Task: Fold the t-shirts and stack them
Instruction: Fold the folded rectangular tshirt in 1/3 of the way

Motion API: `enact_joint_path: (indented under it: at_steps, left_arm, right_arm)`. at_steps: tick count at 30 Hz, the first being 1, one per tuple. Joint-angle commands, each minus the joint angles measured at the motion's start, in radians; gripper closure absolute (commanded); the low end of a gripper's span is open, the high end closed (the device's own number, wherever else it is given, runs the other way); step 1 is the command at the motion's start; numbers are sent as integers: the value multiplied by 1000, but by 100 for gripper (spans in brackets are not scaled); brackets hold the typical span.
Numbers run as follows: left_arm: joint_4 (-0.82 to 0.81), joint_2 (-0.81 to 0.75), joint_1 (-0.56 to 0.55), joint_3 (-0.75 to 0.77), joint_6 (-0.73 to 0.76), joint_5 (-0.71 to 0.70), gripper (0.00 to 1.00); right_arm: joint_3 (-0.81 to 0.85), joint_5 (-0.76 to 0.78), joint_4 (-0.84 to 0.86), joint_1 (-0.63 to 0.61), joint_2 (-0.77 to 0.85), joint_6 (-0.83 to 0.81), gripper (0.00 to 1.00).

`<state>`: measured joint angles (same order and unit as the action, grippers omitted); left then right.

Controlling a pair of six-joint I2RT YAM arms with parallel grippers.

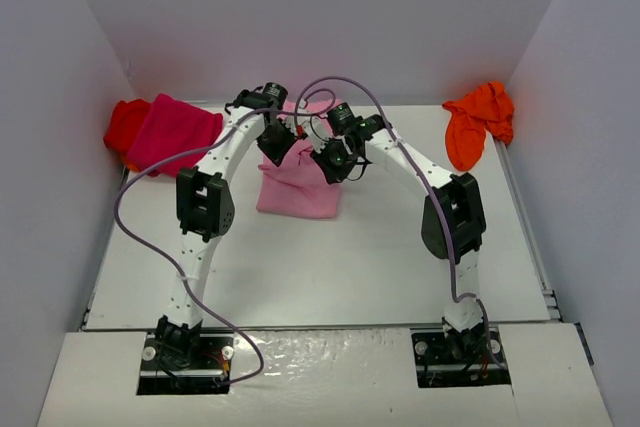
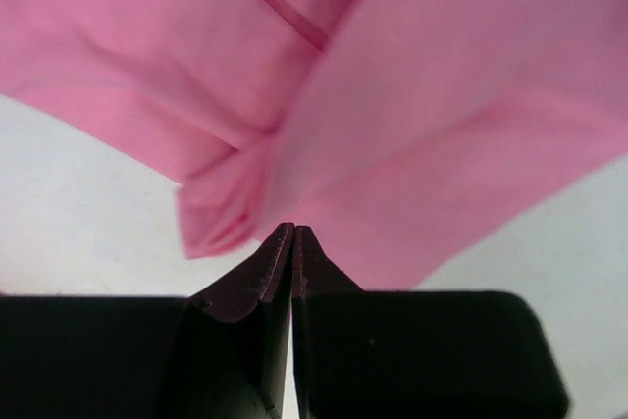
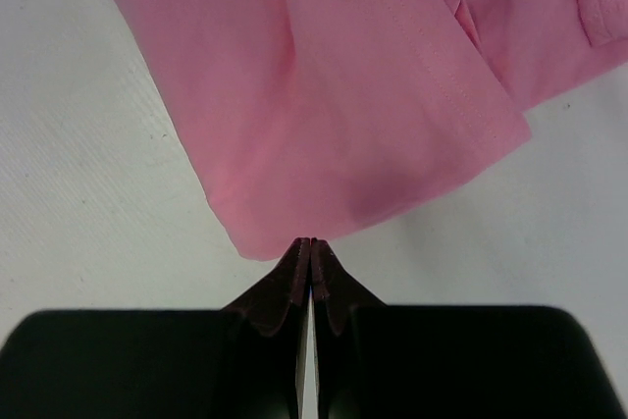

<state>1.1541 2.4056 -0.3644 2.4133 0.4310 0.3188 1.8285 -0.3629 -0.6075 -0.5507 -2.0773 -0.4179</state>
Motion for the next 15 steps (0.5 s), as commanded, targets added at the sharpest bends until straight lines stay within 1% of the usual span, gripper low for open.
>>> enact_joint_path:
  at_steps: [1, 3, 7, 13, 15]
  left_arm:
    - [164, -114, -27, -86, 181, 162, 100]
    - [188, -96, -27, -94, 208, 181, 100]
    - [261, -28, -30, -45, 263, 203, 100]
    - [226, 71, -33, 49, 218, 143, 100]
    - [198, 126, -36, 106, 180, 86, 100]
  right_arm:
    - [3, 36, -11, -5, 12, 30, 100]
    - [-1, 39, -11, -8, 15, 29, 100]
    - [-11, 42, -11, -12, 21, 28, 100]
    - [-13, 56, -11, -19, 17, 28, 100]
    - [-15, 58, -11, -24, 15, 27, 100]
